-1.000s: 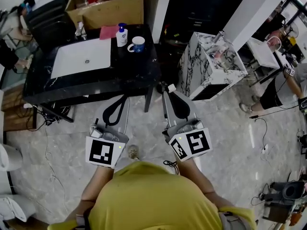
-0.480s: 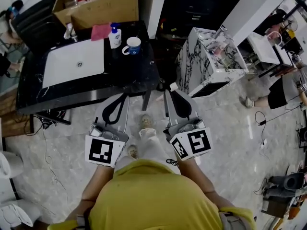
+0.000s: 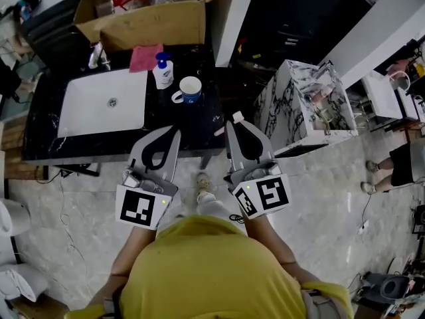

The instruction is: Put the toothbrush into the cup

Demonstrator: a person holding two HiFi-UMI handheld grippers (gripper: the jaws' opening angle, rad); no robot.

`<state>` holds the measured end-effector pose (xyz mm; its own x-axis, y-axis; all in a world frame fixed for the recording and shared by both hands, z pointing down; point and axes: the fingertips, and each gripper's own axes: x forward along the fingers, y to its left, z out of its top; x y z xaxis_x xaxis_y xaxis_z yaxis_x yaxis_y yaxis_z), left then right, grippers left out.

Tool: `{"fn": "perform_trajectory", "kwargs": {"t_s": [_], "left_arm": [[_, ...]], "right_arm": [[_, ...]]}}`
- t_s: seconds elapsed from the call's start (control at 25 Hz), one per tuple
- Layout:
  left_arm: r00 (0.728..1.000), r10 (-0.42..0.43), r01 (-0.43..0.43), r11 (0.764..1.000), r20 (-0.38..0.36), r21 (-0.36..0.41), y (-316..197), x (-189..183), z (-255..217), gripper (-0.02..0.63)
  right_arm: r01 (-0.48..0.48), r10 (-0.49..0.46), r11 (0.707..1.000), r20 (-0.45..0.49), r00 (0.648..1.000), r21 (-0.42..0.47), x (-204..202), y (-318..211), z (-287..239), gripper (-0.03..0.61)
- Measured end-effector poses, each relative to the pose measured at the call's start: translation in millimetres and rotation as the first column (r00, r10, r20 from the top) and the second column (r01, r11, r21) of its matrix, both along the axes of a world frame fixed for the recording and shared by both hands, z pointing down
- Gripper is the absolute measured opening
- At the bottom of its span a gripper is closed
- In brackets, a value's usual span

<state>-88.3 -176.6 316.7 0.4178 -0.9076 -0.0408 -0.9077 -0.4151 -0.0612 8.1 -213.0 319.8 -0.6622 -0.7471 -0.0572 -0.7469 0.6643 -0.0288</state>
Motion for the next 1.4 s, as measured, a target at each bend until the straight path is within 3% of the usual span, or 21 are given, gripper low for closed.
{"fn": "perform_trajectory", "kwargs": {"t_s": [0.28,0.64,0.96,1.4], "left_arm": [[0.996,-0.089,0.089,0.996,0.013,-0.011,-61.1,-3.0,2.7,0.003],[0.979,-0.202,0.202,0.979,0.006,-0.022,-92.6,-8.6,12.4,0.003],[0.980,-0.200,0.201,0.978,0.016,-0.047,-110.0,-19.9,21.9,0.005],[0.993,-0.113,0.114,0.990,0.018,-0.086,-149.4,-31.4,28.4,0.005]], "right_arm": [[0.101,-0.101,0.995,0.010,0.995,0.009,-12.4,-71.0,-3.1,0.025],[0.227,-0.227,0.974,0.023,0.974,0.026,-27.9,-112.0,-4.5,0.025],[0.227,-0.228,0.974,0.031,0.973,0.014,-39.9,-132.1,3.5,0.025],[0.198,-0.198,0.980,0.007,0.980,-0.010,-64.6,-158.9,10.1,0.025]]}}
